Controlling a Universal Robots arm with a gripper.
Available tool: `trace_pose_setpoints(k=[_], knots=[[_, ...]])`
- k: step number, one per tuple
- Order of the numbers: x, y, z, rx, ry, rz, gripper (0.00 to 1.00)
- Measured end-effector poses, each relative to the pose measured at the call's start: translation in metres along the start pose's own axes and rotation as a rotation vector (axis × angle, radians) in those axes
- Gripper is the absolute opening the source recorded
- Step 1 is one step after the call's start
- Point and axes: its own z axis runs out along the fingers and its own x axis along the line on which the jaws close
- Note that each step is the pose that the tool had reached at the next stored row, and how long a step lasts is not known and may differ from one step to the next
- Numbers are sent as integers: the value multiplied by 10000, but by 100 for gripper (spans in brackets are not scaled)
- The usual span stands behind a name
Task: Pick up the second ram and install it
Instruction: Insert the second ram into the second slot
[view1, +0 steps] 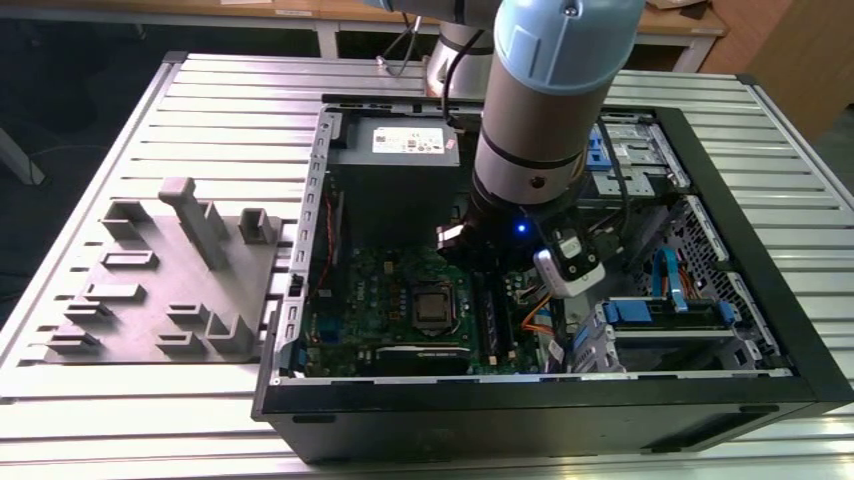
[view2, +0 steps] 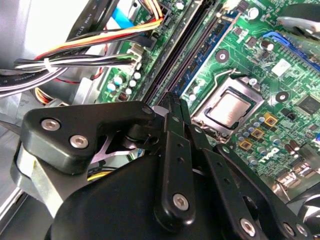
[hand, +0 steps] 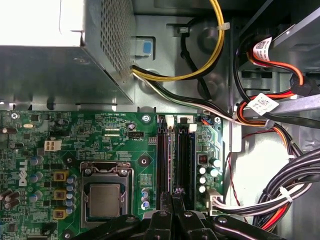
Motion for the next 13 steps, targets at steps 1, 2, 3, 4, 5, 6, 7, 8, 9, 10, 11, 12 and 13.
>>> trace_pose_setpoints(k=[1, 2, 3, 4, 5, 6, 7, 8, 9, 10, 11, 12, 13], knots=[[0, 1, 1, -1, 0, 1, 8], [1, 1, 2, -1, -1, 2, 8], [1, 5, 3, -2, -1, 2, 8], [1, 8, 4, -2, -1, 2, 8], [1, 9, 5, -2, -1, 2, 8], [1, 10, 5, 0, 0, 2, 8], [1, 10, 9, 0, 0, 1, 8], [1, 10, 17, 0, 0, 1, 8], [2, 10, 27, -2, -1, 1, 8], [2, 9, 32, 0, 0, 2, 8], [2, 9, 32, 2, 1, 1, 8], [2, 9, 32, 2, 1, 2, 8], [2, 9, 35, 0, 0, 2, 8]])
